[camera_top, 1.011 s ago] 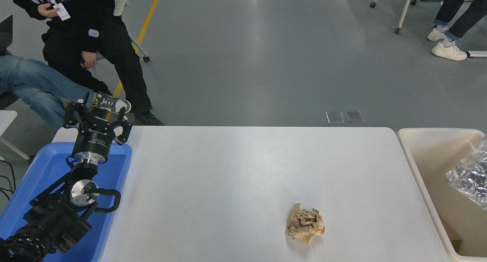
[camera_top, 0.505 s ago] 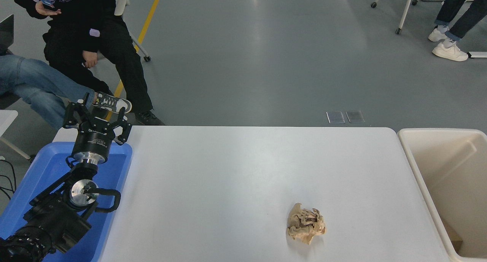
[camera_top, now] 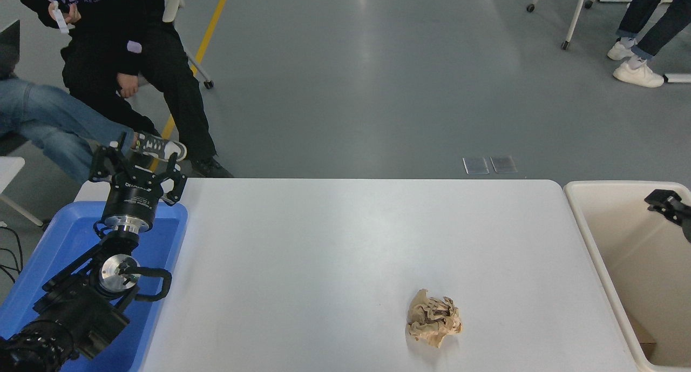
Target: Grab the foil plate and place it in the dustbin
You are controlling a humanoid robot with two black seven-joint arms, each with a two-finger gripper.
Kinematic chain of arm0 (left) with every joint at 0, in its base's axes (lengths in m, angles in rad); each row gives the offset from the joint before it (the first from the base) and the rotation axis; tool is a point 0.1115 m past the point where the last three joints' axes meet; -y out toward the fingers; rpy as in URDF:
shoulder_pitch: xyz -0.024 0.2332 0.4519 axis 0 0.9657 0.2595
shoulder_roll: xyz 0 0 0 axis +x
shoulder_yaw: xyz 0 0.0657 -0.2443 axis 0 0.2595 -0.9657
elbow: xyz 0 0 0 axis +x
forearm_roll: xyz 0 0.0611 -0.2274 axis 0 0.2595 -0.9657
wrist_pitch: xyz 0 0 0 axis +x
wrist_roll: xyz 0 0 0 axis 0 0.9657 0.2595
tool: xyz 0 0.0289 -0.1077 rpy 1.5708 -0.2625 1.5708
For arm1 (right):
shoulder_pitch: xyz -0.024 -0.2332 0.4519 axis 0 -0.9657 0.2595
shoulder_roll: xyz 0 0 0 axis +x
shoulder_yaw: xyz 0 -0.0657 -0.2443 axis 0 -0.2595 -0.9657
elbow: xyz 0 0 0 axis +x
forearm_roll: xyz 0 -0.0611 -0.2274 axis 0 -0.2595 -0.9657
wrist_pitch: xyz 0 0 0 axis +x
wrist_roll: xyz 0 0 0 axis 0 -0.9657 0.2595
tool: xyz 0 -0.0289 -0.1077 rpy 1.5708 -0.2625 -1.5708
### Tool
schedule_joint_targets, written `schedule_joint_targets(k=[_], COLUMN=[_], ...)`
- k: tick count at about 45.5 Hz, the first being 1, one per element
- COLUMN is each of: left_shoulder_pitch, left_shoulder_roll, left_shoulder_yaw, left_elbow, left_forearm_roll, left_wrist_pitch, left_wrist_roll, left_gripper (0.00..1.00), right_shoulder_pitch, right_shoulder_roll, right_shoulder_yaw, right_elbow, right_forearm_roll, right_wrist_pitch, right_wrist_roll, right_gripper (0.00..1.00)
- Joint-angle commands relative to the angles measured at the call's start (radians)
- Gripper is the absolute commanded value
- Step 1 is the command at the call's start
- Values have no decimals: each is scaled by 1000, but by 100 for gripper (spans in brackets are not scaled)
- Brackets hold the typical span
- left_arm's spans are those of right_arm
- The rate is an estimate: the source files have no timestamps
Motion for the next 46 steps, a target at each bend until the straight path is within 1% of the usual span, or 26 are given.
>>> schedule_joint_targets(k=[1,5,8,13,18,19,21,24,34,46], left_shoulder_pitch=[0,0,0,0,0,0,0,0,0,0], left_shoulder_roll=[0,0,0,0,0,0,0,0,0,-2], left_shoulder_yaw=[1,1,1,1,1,1,1,1,1,1], left_elbow=[0,0,0,0,0,0,0,0,0,0], left_forearm_roll=[0,0,0,0,0,0,0,0,0,0], left_wrist_pitch=[0,0,0,0,0,0,0,0,0,0], left_wrist_roll=[0,0,0,0,0,0,0,0,0,0], left_gripper=[99,99,99,99,99,99,99,99,99,99], right_shoulder_pitch=[331,391,410,457,511,528,544,566,672,707], right_shoulder_roll=[104,191,208,265,343,383,423,461,477,480], right_shoulder_yaw=[-197,-214,-205,-173,-150,-139,-138,-139,-141,-145], right_elbow=[177,172,171,177,177,177,177,177,191,199], right_forearm_roll=[-2,-9,-17,-19,-16,-15,-14,-14,-3,0], right_wrist_pitch=[328,500,560,620,620,620,620,620,620,620], right_wrist_roll=[0,0,0,0,0,0,0,0,0,0], right_gripper=[100,100,100,100,100,100,100,100,100,100])
